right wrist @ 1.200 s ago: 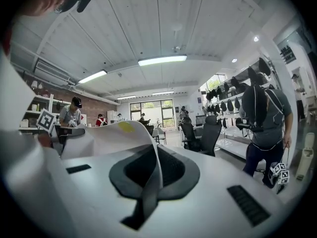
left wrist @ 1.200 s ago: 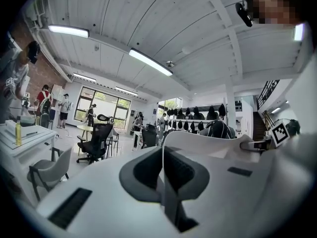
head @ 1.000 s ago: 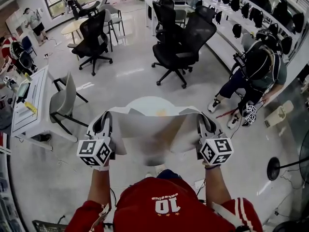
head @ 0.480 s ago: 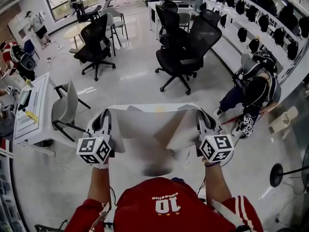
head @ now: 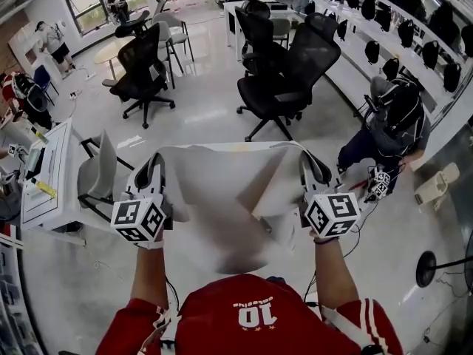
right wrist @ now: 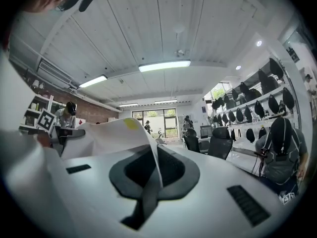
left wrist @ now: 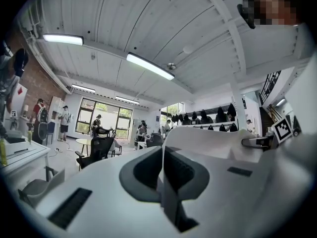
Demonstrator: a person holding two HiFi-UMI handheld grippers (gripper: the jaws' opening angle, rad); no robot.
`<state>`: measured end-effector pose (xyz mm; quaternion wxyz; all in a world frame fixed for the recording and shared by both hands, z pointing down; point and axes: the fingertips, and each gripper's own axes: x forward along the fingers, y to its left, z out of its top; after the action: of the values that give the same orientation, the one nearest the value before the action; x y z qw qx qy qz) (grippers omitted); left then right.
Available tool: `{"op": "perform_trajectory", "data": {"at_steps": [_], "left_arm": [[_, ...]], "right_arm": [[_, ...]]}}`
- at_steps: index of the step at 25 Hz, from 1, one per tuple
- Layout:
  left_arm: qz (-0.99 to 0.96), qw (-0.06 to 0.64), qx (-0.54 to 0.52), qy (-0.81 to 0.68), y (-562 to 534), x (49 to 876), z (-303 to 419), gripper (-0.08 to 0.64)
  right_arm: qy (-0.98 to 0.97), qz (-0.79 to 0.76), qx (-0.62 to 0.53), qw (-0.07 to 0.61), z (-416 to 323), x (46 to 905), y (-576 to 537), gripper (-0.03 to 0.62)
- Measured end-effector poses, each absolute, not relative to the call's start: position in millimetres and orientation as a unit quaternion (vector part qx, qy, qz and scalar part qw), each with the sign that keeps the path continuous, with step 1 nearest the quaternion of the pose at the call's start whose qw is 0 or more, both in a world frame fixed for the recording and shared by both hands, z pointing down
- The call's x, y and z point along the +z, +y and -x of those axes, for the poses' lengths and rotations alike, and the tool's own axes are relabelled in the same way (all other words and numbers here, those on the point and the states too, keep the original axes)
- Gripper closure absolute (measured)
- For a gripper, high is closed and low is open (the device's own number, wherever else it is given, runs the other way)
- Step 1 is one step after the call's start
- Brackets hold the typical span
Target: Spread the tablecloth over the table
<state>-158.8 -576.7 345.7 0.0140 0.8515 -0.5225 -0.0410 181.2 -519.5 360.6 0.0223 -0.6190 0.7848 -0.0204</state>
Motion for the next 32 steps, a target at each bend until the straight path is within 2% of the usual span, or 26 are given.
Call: {"op": "perform_trajectory", "data": {"at_steps": [17,32], "left_arm": [[-0.845,-0.063,-0.107,-0.521,-645.2,245.6,146.8,0.551],[-0.845,-0.050,-0.080,-0.526,-650.3,275.7,145.7,0.551]], "right_arm": [[0.791,0.605,0.061,0.072,-191.1,265.2,-592.0,0.577],[0.797,0.601,0.035,0.048,-195.2,303.1,-618.1,0.577]]}}
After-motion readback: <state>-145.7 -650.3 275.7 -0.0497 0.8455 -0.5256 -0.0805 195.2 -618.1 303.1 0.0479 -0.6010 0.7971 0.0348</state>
